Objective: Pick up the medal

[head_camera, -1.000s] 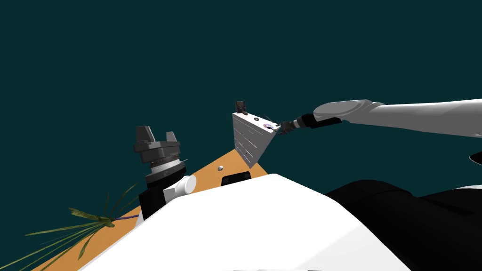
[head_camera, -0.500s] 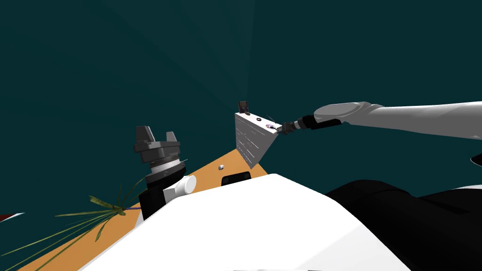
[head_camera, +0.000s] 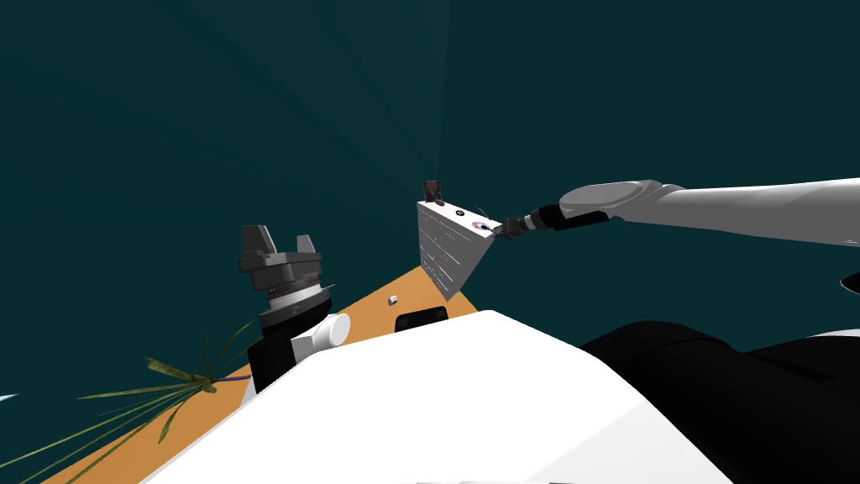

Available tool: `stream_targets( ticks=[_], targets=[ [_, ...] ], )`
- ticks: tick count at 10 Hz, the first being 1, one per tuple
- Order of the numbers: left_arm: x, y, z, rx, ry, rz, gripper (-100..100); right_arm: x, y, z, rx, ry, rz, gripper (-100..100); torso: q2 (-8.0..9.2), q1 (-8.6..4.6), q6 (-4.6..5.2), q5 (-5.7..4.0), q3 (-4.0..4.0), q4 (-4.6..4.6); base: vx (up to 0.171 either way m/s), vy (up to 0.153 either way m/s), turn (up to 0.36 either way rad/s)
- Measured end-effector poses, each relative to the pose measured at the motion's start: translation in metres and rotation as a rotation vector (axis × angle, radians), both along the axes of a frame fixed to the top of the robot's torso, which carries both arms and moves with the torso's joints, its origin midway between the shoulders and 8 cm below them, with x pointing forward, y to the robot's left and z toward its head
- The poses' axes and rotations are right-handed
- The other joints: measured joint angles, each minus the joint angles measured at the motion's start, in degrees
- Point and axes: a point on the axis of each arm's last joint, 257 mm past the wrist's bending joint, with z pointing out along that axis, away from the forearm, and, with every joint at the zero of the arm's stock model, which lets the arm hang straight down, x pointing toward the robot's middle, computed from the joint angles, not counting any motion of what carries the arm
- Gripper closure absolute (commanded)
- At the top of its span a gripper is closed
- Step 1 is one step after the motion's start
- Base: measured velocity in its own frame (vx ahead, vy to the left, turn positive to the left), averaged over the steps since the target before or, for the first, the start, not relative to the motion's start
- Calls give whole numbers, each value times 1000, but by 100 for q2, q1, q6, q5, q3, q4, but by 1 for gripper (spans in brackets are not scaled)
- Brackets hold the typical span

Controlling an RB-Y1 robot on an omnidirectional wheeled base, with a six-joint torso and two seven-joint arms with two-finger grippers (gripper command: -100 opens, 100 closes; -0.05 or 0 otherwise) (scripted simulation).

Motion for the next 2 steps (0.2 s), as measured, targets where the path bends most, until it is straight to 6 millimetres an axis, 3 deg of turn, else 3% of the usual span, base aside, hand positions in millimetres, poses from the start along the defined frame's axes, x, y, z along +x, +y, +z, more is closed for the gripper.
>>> stream_targets(
  ticks=[1,2],
  targets=[
    [0,0,0,0,0,0,0,2,6,5,-1,-3,19,100,2,-3,3,-1,2,1,12,-4,-62],
    [0,0,0,0,0,0,0,1,7,5,-1,-2,21,0,0,0,-8,-3,-1,-2,1,-7,8]
  ],
)
